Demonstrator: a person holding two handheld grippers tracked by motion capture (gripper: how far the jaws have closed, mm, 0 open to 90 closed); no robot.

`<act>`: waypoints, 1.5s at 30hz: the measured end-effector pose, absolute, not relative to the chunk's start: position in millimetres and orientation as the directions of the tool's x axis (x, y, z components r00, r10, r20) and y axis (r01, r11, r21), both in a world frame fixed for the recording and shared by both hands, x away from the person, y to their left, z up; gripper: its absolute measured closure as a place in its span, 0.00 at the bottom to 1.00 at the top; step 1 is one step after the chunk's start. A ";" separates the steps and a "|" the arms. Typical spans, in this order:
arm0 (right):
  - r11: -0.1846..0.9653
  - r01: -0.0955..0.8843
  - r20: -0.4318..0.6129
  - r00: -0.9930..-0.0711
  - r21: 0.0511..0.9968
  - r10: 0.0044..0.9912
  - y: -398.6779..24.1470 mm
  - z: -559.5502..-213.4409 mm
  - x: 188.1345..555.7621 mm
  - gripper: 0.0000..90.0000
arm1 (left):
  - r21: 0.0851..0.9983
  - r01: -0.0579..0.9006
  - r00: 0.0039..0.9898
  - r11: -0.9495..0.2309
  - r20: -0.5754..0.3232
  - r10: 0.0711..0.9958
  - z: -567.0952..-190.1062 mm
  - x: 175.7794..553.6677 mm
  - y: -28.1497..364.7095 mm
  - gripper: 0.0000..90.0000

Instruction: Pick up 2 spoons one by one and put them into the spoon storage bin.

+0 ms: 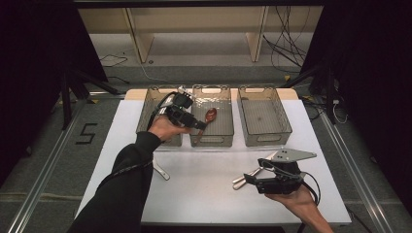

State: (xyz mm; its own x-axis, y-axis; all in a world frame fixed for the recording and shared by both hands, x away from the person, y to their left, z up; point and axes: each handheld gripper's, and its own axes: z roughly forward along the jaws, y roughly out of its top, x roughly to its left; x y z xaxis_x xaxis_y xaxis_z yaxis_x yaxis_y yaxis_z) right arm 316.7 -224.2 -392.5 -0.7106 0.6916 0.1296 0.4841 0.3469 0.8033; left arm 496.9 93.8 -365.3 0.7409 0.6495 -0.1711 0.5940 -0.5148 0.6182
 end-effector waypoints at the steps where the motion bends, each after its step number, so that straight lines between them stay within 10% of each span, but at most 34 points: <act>1: 0.348 0.485 0.129 -0.709 0.802 0.693 -224.1 -392.5 316.5 0.30 | 0.617 0.589 0.745 -0.521 -0.167 0.645 -365.6 491.4 96.1 0.27; 45: 0.360 0.476 0.117 -0.717 0.802 0.688 -221.1 -392.4 315.4 0.29 | 0.378 0.504 0.836 -0.776 0.014 0.549 -426.2 417.8 164.8 0.20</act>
State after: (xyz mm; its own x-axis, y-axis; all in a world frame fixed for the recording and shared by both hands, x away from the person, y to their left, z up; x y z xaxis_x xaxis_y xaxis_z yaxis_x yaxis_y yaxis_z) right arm 315.4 -221.1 -392.4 -0.7165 0.6877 0.1168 0.4762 0.3599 0.8023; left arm 417.8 164.8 -426.2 0.8355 0.5493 0.0137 0.5041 -0.7763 0.3785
